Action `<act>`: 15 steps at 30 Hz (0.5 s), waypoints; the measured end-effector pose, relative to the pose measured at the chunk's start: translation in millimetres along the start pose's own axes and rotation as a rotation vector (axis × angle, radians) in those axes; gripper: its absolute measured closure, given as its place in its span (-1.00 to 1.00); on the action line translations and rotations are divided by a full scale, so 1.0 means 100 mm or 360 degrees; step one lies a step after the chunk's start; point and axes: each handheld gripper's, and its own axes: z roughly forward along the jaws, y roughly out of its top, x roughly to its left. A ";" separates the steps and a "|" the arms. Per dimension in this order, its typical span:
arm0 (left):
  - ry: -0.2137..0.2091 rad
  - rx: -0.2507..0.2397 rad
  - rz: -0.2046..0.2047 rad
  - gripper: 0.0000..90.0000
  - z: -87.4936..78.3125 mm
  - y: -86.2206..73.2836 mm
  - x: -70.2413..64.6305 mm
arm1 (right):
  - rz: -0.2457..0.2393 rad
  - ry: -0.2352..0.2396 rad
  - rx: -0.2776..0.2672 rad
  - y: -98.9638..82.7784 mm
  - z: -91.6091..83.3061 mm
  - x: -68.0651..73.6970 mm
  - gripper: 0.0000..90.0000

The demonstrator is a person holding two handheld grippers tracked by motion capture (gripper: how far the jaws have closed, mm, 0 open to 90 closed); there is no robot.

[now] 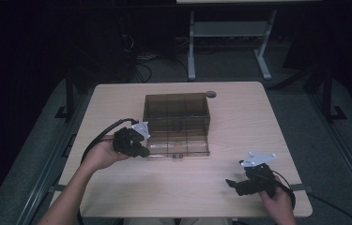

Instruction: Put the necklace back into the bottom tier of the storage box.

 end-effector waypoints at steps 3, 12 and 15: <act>-0.0004 0.0004 0.0020 0.89 0.00 0.05 0.03 | 0.0002 0.0000 -0.0001 0.00 0.00 0.00 -0.69; -0.0001 0.0021 0.0024 0.89 0.04 0.13 0.09 | 0.0005 0.0006 -0.0011 0.00 -0.01 0.00 -0.69; -0.0004 0.0020 0.0018 0.89 0.05 0.14 0.09 | 0.0003 0.0007 -0.0010 0.00 -0.01 0.00 -0.69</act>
